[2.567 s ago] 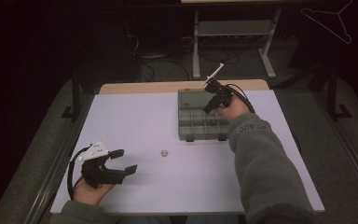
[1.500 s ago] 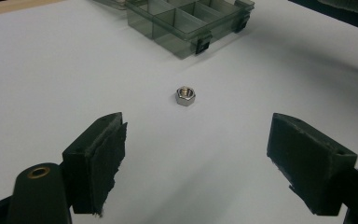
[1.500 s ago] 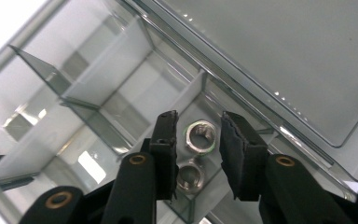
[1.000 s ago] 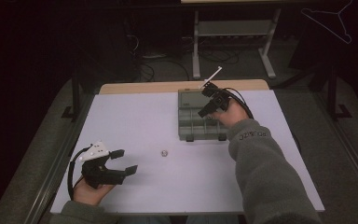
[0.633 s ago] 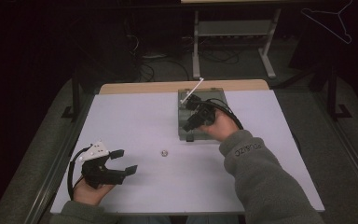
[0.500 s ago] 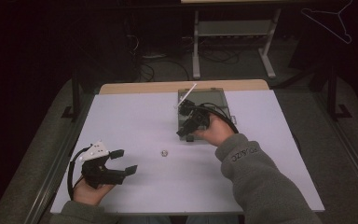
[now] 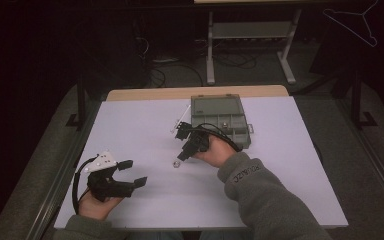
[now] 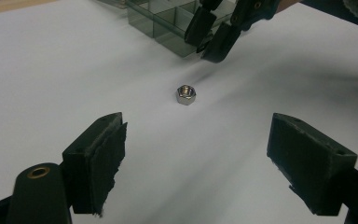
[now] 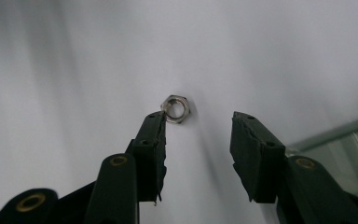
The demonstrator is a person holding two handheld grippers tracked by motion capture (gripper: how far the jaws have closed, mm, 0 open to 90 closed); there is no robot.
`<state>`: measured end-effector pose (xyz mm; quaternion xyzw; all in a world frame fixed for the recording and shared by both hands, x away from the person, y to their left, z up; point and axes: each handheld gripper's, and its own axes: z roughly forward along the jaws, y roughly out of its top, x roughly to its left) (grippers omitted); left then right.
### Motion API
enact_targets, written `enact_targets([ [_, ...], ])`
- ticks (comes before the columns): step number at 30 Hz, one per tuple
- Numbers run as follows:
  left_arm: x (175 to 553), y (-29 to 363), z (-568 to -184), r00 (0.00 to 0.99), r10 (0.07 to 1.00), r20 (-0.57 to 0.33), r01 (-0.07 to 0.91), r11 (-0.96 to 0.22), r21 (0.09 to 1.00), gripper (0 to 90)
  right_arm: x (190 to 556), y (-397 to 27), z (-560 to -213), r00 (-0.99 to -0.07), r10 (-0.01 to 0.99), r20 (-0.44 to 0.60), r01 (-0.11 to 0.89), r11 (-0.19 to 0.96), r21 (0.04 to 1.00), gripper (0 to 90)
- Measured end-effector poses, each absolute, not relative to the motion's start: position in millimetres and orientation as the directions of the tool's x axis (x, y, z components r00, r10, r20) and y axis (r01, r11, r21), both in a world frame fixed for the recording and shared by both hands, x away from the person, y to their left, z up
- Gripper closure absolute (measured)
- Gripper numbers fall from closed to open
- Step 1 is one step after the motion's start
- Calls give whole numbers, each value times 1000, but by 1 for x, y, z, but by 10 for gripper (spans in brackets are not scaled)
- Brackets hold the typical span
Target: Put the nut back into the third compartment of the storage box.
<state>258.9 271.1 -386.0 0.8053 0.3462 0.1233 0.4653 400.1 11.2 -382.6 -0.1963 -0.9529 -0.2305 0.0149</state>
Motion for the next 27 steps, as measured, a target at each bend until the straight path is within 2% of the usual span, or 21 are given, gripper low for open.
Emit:
enact_targets([
  [14, 259, 271, -386, 730, 671, -127, 444, -325, 835, 185, 397, 38, -405, -940, 317, 124, 340, 853, 397, 565],
  [27, 259, 271, -386, 730, 671, -128, 444, -323, 836, 185, 397, 45, -418, -949, 298, 105, 315, 878, 359, 641],
])
